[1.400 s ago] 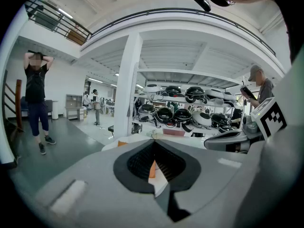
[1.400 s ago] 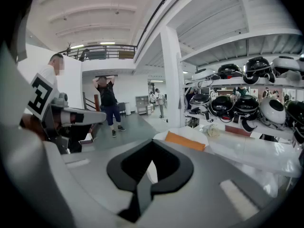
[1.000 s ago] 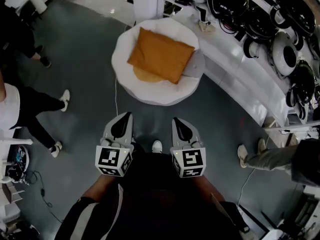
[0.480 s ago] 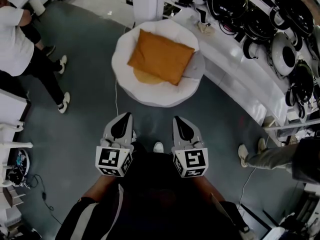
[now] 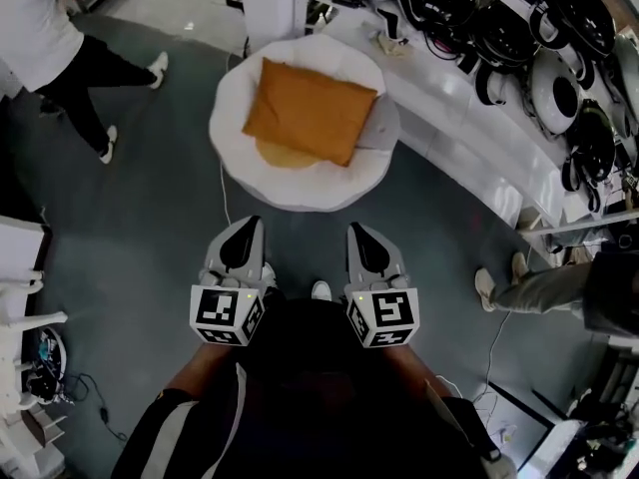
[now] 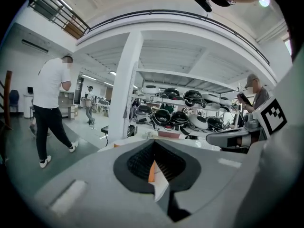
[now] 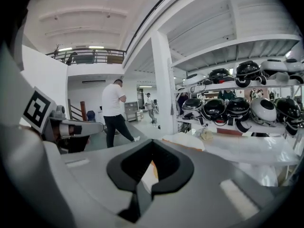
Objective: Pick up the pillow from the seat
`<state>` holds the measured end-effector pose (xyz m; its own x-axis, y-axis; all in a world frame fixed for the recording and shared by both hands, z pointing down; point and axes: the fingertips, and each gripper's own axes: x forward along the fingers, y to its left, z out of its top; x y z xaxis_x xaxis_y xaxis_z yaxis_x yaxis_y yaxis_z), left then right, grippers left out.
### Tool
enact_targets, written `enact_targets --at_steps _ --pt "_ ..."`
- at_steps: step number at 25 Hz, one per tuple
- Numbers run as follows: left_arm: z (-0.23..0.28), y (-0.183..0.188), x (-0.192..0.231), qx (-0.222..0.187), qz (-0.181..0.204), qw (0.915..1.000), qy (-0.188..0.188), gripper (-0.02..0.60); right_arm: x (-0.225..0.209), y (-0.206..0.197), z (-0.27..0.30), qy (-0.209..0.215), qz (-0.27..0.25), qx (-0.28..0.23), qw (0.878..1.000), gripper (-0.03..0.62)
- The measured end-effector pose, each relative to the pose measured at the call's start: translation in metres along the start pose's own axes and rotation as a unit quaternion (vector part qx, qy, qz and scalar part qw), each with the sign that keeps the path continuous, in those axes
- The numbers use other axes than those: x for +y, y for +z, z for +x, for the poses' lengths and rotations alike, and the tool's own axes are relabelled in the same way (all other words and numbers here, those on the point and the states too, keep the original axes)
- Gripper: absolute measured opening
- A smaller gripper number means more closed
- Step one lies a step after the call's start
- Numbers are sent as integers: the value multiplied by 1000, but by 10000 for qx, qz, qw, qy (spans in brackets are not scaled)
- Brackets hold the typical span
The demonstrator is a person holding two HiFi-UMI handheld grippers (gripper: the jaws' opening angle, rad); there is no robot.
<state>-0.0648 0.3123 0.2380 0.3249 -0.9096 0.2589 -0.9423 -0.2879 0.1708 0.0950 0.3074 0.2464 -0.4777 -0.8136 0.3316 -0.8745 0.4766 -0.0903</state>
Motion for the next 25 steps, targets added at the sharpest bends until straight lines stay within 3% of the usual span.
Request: enact_targets --at_steps 8,15,25 --pt "25 22 45 -62 6 9994 -337 -2 15 25 43 -401 -20 48 9992 2" --pt "31 18 74 70 7 9983 -585 -2 35 25 65 -650 19 137 9978 3" --pt "43 18 92 197 86 9976 -654 -2 40 25 86 -669 96 194 9975 2"
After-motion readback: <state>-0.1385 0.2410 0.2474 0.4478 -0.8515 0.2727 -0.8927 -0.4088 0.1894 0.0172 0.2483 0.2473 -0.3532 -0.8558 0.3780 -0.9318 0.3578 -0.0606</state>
